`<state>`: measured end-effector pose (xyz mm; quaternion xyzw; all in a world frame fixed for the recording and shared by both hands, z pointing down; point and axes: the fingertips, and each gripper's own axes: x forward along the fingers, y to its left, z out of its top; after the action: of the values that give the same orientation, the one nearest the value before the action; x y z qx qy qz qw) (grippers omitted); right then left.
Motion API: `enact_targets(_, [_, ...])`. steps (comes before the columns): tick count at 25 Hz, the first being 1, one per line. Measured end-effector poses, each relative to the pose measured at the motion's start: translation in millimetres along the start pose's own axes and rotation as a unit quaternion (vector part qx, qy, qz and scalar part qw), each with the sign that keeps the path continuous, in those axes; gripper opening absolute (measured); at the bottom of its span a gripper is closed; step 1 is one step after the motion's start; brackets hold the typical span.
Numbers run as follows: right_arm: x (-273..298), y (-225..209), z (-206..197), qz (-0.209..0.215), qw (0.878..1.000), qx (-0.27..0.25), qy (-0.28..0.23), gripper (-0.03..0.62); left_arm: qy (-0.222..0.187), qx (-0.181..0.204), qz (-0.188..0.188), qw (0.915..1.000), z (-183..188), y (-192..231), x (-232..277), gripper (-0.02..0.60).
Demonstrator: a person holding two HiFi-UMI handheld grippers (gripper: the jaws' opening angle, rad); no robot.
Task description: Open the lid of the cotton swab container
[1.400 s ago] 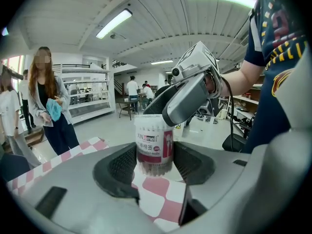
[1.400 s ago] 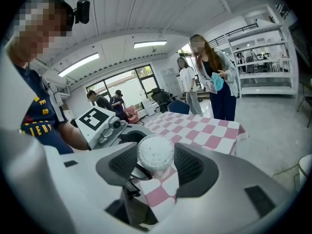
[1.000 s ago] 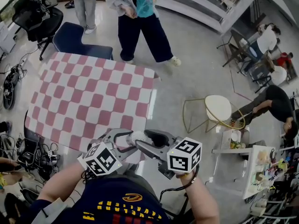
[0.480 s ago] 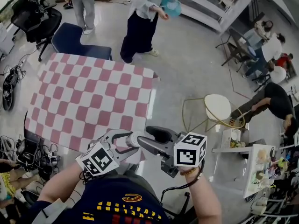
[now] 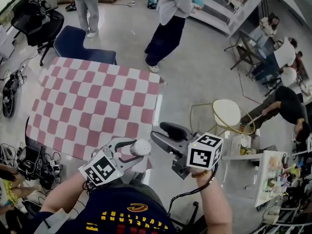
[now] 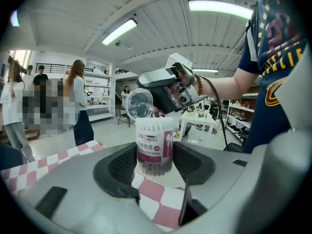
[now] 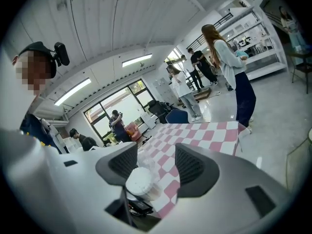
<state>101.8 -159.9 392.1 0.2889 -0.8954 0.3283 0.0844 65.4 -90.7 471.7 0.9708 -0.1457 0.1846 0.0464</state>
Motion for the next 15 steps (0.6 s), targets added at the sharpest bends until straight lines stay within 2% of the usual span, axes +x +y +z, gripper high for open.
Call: enact_targets(15, [1.7, -40.5, 3.4, -0.016, 0.999, 0.041, -0.018, 0.239, -0.011, -0.005, -0.009, 0.9999, 5.7, -10.1, -2.0, 0.236])
